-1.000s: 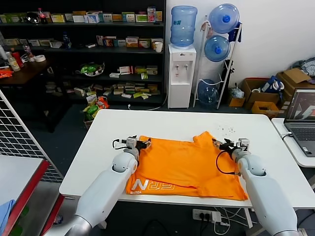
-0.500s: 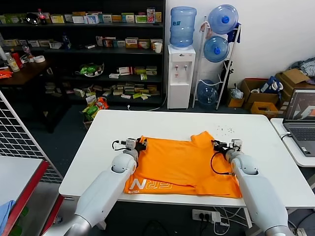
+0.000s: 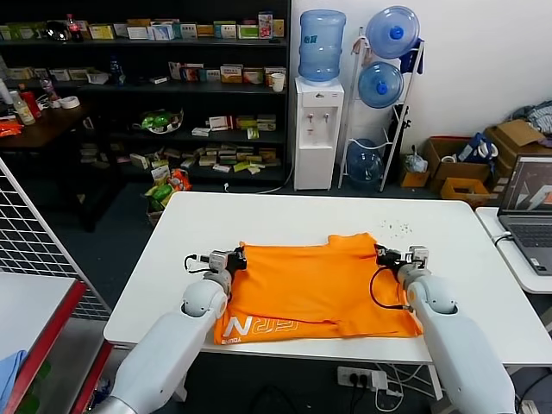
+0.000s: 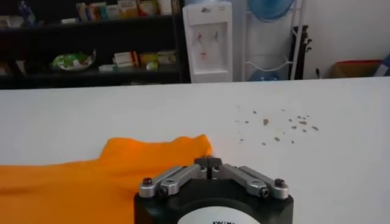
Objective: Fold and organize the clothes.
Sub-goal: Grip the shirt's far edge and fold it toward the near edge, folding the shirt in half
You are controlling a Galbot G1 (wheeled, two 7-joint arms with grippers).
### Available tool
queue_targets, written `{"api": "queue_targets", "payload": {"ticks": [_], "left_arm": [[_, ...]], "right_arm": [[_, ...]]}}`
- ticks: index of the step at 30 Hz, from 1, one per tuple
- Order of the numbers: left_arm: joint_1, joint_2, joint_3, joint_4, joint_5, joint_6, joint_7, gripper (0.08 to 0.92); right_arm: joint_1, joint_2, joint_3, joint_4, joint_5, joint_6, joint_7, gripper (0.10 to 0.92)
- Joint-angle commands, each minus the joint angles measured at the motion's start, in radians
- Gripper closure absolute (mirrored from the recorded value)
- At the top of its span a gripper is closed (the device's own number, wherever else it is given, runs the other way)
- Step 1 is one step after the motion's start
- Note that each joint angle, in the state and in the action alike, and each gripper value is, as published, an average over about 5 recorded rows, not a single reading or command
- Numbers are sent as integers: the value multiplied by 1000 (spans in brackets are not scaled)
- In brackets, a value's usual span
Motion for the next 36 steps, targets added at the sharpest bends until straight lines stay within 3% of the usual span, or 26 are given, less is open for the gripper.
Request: {"api": "queue_targets", "payload": {"ticks": [1,8,13,21,29,36], "left_arm": [[152,147,-6,-333,-6,-34,-26,904],[321,250,-19,-554,-65,1,-93,904],[467,282,-44,-652,-66,15,-125,904],[586,293,-70,-675,-27,11,-129,904],[600,254,-95,-669,10,-26,-123,895],[574,237,-129,-637,-3,-28,-121,717]], "right_arm": [[-228,-70,34,347,41,-34,101,901],[-418,-129,73,526,30,-74,141,901],[-523,-151,88,605,-8,-95,150,901],[-604,-148,100,645,-73,-122,157,901],[-600,-134,101,636,-83,-118,160,895],[-599,-132,103,644,-76,-116,164,723]]}}
